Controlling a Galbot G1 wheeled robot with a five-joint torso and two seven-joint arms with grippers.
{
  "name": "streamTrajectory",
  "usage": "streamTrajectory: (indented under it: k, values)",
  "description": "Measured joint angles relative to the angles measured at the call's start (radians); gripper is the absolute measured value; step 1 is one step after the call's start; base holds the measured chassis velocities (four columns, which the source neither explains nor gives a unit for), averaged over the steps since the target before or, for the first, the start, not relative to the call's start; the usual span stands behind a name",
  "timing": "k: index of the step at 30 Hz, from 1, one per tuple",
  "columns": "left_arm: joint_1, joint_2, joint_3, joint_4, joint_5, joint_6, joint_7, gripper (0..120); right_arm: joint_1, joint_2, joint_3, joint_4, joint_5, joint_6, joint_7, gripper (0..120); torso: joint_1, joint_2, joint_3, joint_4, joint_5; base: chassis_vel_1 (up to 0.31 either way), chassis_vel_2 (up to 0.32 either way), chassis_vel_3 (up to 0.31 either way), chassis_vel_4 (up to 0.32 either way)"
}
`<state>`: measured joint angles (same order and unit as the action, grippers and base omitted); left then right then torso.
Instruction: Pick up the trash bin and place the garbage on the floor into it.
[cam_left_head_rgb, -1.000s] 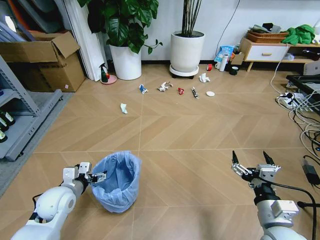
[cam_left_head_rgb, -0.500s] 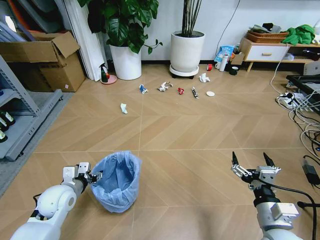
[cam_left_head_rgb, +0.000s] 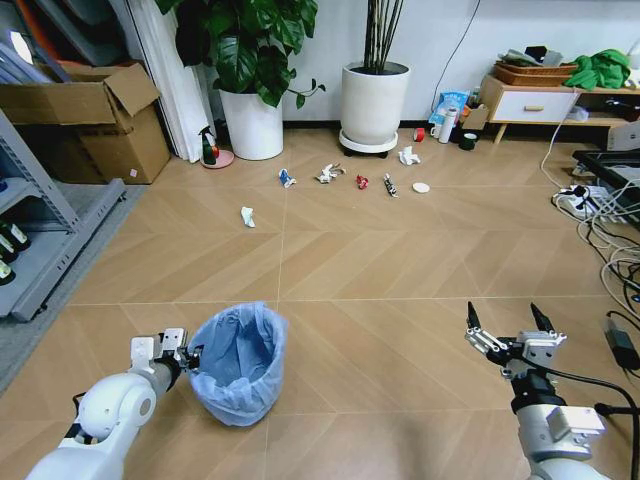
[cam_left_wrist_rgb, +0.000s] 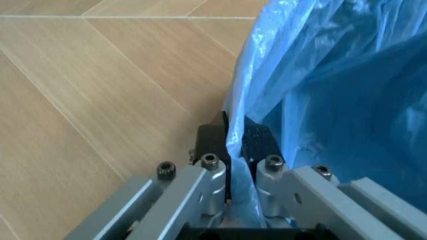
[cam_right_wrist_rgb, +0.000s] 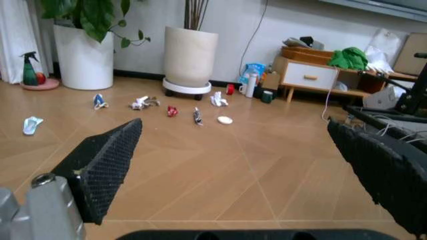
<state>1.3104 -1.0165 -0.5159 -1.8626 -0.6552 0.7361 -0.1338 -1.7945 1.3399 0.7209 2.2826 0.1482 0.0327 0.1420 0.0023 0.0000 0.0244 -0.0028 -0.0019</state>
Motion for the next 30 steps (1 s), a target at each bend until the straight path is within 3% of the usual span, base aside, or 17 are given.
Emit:
streamTrajectory:
  k: [7,18,26,30]
  values:
    - [0.004,-0.001,0.0,-0.013,-0.003,0.0,-0.009,0,0.004,-0.002,0.0,0.0,0.006,0.0,0.002,100,0.0,0.0,0.0,0.0001,0.0001,0.0,0.0,0.0,0.0]
    - [0.067,-0.05,-0.087,-0.13,-0.033,-0.069,-0.096,0,0.029,-0.029,0.02,0.034,0.072,-0.087,0.06,100,0.0,0.0,0.0,0.0001,0.0004,0.0,0.0,0.0,0.0]
    - [0.171,-0.105,-0.142,-0.357,-0.134,-0.007,-0.346,0,0.049,-0.042,0.028,0.063,0.083,-0.113,0.07,100,0.0,0.0,0.0,0.0002,0.0001,0.0,0.0,0.0,0.0]
    - [0.195,-0.118,-0.14,-0.403,-0.151,-0.002,-0.383,0,0.047,-0.041,0.028,0.065,0.062,-0.113,0.067,100,0.0,0.0,0.0,0.0003,0.0002,0.0,0.0,0.0,0.0]
